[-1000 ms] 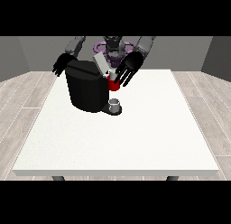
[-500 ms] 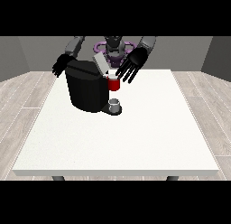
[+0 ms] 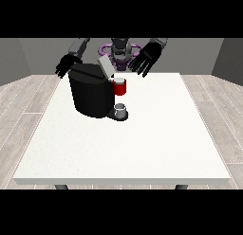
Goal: Insert the coffee pod into the coffee machine and close the lid
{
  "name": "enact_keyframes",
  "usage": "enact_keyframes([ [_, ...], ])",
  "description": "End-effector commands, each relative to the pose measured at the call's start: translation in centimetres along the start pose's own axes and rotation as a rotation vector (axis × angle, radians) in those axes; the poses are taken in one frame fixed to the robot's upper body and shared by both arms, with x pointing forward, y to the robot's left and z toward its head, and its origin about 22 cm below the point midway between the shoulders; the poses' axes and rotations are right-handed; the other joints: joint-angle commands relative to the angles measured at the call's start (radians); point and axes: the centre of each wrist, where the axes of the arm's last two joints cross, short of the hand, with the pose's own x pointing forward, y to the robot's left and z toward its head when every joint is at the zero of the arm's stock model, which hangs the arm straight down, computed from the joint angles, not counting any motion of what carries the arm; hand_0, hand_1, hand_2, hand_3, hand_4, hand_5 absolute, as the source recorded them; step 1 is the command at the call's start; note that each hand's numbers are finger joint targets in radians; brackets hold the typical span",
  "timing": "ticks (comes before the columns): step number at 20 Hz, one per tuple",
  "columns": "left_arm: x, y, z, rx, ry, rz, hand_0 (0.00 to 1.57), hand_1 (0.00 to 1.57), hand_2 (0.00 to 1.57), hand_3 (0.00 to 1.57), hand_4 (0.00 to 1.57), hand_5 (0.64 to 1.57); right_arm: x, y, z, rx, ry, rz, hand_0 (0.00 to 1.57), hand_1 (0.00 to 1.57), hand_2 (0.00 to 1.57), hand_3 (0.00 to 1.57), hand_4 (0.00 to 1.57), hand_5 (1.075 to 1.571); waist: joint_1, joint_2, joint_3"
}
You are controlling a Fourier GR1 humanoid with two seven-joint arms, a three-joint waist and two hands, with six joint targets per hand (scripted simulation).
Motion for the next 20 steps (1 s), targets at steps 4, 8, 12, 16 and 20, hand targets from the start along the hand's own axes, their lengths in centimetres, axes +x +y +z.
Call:
enact_keyframes([
  [4,-1.9,-5.8,1.0,0.064,-0.047,0.438,0.0,0.0,0.0,0.0,0.08,1.571,-2.2,-1.9,1.6,-0.084,0.061,-0.01,0.0,0.0,0.0,0.0,0.43,1.571,0.108,-0.111,-0.0011],
  [8,-2.0,-11.0,1.7,0.022,-0.004,0.707,0.0,0.0,0.0,0.0,0.0,1.571,-3.7,-3.1,2.8,-0.14,0.133,0.004,0.0,0.0,0.0,0.0,0.37,1.571,0.167,-0.213,-0.0004],
  [12,-6.1,-15.1,5.6,0.053,0.052,0.781,0.0,0.0,0.0,0.0,0.0,1.571,-3.5,-4.1,4.1,-0.128,0.128,0.062,0.0,0.0,0.0,0.0,0.49,1.571,0.186,-0.295,-0.0008],
  [16,-8.4,-17.4,8.3,0.026,0.133,0.907,0.0,0.0,0.0,0.0,0.23,1.571,-2.6,-5.6,4.7,-0.002,0.121,0.104,0.0,0.0,0.0,0.0,0.39,1.571,0.192,-0.36,-0.0007],
  [20,-9.7,-18.7,10.2,0.046,0.182,0.934,0.0,0.0,0.0,0.0,0.0,1.571,1.6,-5.3,2.3,0.103,0.06,0.066,0.0,0.0,0.0,0.0,0.26,1.571,0.199,-0.372,-0.0005],
])
